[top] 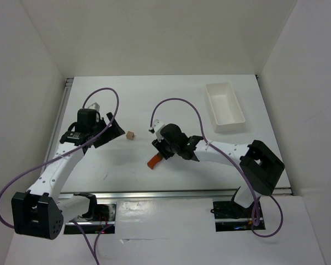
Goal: Build the wood block tower
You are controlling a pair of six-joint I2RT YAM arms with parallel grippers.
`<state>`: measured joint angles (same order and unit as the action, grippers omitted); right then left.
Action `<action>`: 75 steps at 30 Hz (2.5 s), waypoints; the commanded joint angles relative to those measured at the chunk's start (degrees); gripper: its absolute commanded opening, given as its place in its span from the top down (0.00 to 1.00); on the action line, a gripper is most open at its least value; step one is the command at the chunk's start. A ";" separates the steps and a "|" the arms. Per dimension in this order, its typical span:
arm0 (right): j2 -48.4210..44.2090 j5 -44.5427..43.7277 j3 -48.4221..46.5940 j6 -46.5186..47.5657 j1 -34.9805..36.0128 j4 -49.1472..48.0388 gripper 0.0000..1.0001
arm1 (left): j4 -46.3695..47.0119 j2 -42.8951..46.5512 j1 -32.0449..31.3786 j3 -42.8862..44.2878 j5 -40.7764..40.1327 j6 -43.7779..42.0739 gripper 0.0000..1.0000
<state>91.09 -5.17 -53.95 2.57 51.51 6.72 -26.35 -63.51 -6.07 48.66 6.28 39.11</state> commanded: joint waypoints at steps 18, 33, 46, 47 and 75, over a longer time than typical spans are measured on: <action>-1.44 -0.63 0.16 -0.46 0.61 -1.89 0.52 | 0.51 -0.39 -2.20 3.28 -1.44 -1.23 0.01; -0.91 0.07 -0.36 1.12 0.61 -2.41 0.58 | 0.51 -0.39 -2.72 3.28 -1.45 -1.76 0.01; -0.91 -0.54 -0.36 1.65 0.61 -2.41 0.59 | 1.12 -2.14 -2.72 3.81 0.83 -2.90 0.01; -1.61 -0.54 -0.36 1.65 0.61 -2.41 0.58 | 2.60 -2.15 -2.72 3.81 1.44 -3.95 0.01; -15.77 -2.57 1.83 3.67 0.53 -3.91 0.18 | 1.29 -40.11 -6.15 20.07 0.40 -22.15 0.22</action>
<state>74.96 -6.13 -52.27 5.87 51.99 3.88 -24.27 -101.38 -11.31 66.81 9.65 18.13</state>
